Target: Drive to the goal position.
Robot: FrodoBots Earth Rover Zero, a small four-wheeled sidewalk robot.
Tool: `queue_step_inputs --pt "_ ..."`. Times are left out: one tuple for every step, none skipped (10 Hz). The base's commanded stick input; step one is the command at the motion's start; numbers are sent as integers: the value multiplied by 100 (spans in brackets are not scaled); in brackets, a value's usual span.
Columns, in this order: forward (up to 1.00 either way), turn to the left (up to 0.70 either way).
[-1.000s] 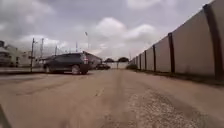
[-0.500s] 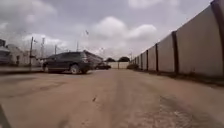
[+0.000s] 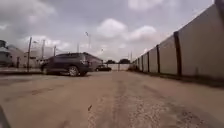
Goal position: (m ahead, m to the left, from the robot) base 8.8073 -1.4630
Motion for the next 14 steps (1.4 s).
queue_step_inputs --pt "70 0" --pt "70 0" --pt "70 0" --pt "70 0" --pt "70 0" --pt "70 0" --pt "70 0" --pt "70 0" --pt "70 0" --pt "70 0" --pt "70 0" --pt "70 0" --pt "70 0" --pt "70 0"
